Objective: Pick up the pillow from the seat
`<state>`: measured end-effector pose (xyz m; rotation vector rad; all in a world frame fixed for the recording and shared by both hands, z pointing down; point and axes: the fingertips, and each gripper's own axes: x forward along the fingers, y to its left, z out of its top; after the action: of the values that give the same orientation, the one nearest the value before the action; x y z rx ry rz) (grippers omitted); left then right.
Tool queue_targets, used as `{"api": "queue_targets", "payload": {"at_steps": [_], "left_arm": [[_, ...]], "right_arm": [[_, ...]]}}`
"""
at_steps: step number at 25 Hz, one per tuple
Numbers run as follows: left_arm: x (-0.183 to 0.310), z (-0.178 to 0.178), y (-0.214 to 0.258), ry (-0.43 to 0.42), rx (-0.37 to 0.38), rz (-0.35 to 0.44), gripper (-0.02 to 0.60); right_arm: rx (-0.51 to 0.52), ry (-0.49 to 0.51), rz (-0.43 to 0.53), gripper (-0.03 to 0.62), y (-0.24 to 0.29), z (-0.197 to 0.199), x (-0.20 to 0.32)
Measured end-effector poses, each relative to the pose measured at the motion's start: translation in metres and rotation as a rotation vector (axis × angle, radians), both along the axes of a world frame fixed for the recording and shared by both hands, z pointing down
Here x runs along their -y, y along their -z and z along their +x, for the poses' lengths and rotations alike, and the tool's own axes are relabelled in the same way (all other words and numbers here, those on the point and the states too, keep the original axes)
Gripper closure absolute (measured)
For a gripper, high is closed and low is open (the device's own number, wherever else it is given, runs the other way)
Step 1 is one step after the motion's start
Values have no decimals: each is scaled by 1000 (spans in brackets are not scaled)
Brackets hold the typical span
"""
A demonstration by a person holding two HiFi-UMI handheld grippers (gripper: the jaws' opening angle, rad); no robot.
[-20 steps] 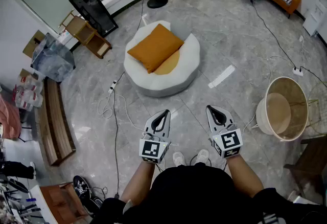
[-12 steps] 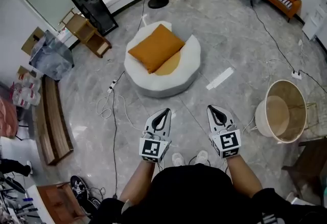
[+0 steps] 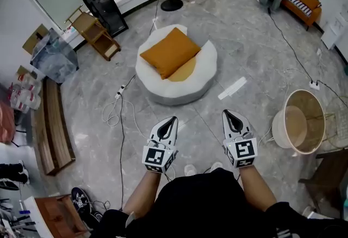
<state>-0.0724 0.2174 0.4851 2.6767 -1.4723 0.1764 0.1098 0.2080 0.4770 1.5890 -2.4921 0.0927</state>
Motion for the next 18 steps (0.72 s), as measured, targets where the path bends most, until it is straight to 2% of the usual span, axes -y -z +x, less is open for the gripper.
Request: {"api": "queue_targets", "payload": {"at_steps": [5, 8, 10, 14, 18], "left_arm": [[0, -22, 0, -6, -8, -16, 569], [5, -27, -3, 6, 3, -13, 569], [12, -29, -9, 20, -13, -43, 569], [37, -37, -10, 62, -76, -86, 569], [70, -38, -7, 90, -73, -72, 569]], "right_arm": [[-47, 29, 24, 588, 8, -19, 7], [-41, 28, 23, 588, 9, -21, 13], [-31, 19, 22, 588, 8, -20, 18], [-16, 41, 15, 588, 3, -22, 41], [-4, 49, 11, 588, 1, -18, 75]]}}
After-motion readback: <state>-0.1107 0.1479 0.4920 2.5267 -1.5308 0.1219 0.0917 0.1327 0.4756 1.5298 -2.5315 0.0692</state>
